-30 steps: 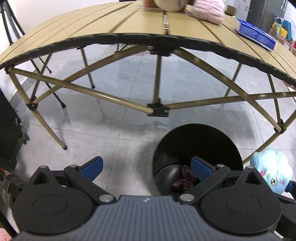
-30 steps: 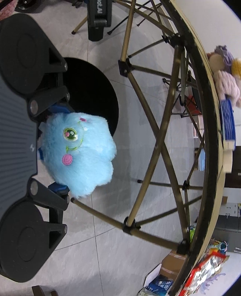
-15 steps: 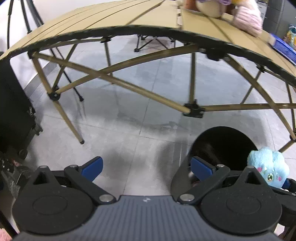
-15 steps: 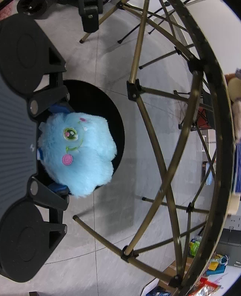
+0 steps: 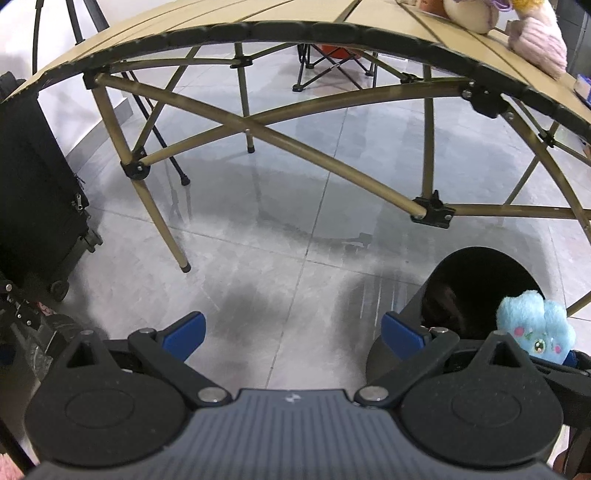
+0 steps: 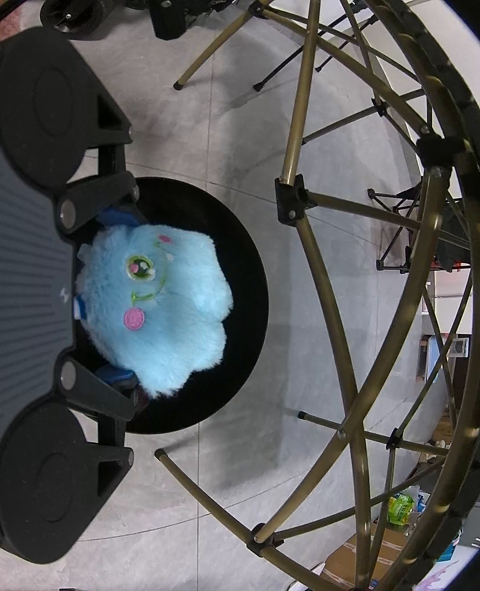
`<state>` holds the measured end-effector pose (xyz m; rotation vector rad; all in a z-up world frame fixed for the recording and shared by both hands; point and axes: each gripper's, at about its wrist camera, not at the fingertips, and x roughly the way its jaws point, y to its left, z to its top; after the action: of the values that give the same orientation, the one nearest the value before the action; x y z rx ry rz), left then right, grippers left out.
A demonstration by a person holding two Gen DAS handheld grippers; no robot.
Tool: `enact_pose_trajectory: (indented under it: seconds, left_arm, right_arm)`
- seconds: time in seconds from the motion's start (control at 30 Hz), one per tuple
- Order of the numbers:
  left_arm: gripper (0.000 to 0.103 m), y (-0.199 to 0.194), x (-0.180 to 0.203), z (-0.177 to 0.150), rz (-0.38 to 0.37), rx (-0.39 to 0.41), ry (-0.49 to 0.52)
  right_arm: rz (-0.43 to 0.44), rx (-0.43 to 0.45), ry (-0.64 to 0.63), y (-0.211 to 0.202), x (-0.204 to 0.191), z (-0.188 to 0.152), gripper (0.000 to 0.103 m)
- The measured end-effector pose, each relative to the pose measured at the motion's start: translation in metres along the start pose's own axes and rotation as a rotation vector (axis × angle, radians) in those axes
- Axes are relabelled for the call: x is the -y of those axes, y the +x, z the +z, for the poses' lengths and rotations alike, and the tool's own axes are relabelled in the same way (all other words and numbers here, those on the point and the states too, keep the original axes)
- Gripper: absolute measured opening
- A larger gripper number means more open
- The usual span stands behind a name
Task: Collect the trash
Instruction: 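Lower the blue plush into the bin and open the right gripper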
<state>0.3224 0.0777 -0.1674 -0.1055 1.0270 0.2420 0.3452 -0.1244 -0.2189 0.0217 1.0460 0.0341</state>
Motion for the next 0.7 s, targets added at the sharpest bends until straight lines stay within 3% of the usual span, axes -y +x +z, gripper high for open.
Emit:
enact_pose_trajectory:
  seconds: [0.2, 0.23, 0.27, 0.33, 0.7]
  left_arm:
    - [0.103, 0.005, -0.005, 0.0, 0.012, -0.012, -0.002]
    - [0.103, 0.005, -0.005, 0.0, 0.012, -0.012, -0.002]
    - [0.103, 0.005, -0.005, 0.0, 0.012, -0.011, -0.001]
    - [0.103, 0.004, -0.004, -0.001, 0.01, -0.009, 0.002]
    - [0.103, 0.003, -0.004, -0.001, 0.005, -0.004, 0.006]
  right_arm:
    - [0.01, -0.009, 0.01, 0.003, 0.002, 0.002, 0.07]
    - [0.01, -0.013, 0.019, 0.004, 0.003, 0.002, 0.074]
    - [0.006, -0.018, 0.026, 0.005, 0.005, 0.003, 0.089]
    - [-0.019, -0.024, 0.038, 0.007, 0.007, 0.005, 0.103]
    - [-0.007, -0.017, 0.057, 0.005, 0.012, 0.003, 0.103]
